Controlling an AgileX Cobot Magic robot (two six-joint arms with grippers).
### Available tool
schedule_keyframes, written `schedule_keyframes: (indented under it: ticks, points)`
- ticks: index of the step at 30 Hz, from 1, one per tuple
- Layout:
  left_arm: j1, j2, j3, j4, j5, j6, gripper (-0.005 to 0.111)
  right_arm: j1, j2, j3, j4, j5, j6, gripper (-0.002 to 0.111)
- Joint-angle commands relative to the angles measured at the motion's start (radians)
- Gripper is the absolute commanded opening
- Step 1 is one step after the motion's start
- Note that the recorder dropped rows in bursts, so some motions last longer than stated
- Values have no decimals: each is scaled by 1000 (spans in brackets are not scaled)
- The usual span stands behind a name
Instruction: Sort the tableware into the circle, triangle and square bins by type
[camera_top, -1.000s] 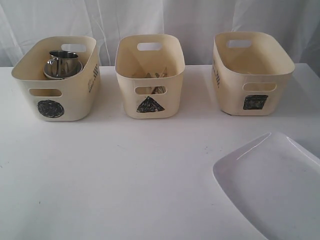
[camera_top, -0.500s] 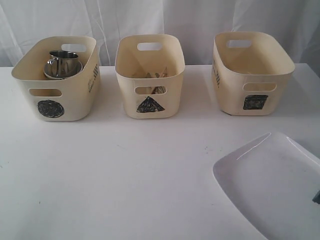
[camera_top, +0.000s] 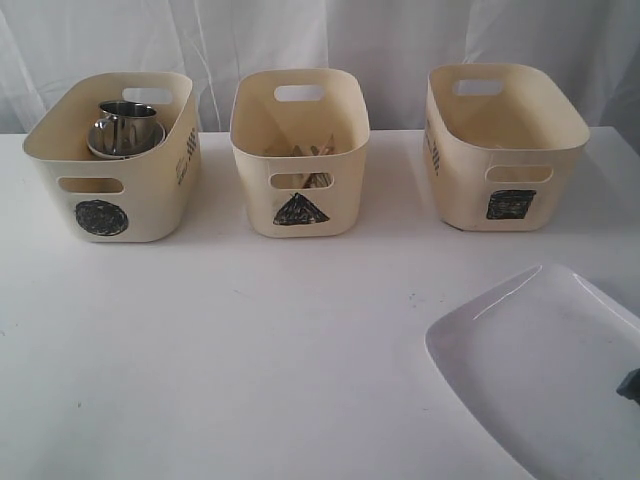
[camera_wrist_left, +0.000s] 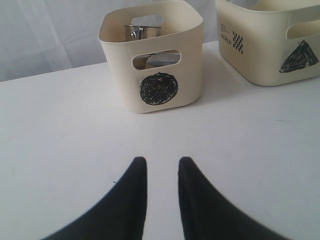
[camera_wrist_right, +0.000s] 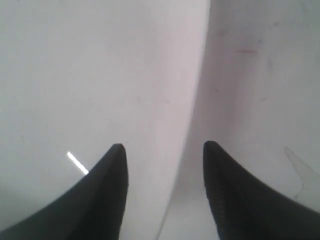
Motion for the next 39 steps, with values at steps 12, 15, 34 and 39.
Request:
schedule_keyframes:
  ticks: [12,15,34,39]
  points:
    - [0,-7,2,-2,0,-9,28,-74,70,3,-36,-20,-3,45]
    - [0,-7,2,-2,0,-9,28,-74,95,3,-39,-45,-6,45]
    - [0,-7,2,-2,0,-9,28,-74,278,3,-40,-223,-6,45]
    - [0,-7,2,-2,0,-9,28,-74,320,3,-40,-259,-6,45]
